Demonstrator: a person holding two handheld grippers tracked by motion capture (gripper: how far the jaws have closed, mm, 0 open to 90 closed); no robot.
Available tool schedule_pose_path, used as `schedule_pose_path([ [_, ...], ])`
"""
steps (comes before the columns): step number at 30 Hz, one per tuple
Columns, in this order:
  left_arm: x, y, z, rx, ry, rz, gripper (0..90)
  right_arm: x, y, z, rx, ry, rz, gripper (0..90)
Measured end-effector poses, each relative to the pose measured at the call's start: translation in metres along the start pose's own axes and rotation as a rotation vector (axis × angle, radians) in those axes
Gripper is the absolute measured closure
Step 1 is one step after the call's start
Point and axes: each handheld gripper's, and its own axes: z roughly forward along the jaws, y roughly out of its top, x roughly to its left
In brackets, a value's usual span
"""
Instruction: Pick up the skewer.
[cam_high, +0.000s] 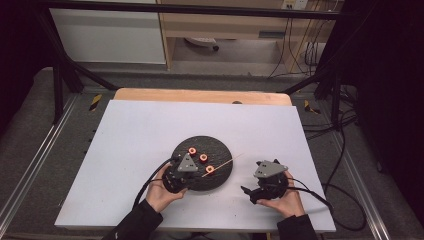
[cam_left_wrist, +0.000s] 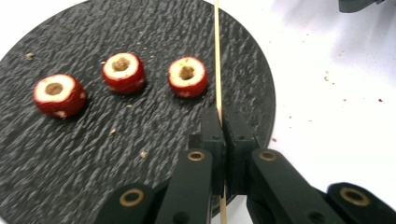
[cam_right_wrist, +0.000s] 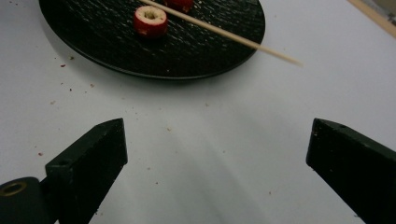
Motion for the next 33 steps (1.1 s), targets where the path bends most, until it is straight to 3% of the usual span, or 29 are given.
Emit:
schedule_pose_path([
  [8,-0.006,0.010,0.003,0.021,-0.011,0.028,88.2,0.009,0.019,0.000,0.028,-0.022,-0.158,11.8],
  [9,-0.006,0.011,0.003,0.027,-0.010,0.036,88.2,0.012,0.023,0.002,0.032,-0.021,-0.197,14.0],
  [10,-0.007,0.012,0.004,0.033,-0.010,0.040,88.2,0.012,0.023,0.002,0.032,-0.021,-0.197,14.0],
  [13,-0.009,0.015,0.006,0.043,-0.016,0.049,88.2,0.017,0.028,0.003,0.042,-0.019,-0.260,17.7],
  [24,-0.022,0.029,0.014,0.073,-0.033,0.108,88.2,0.029,0.038,0.015,0.084,-0.002,-0.532,33.0],
  [33,-0.033,0.037,0.024,0.095,-0.059,0.145,88.2,0.030,0.034,0.023,0.117,0.012,-0.662,51.3],
])
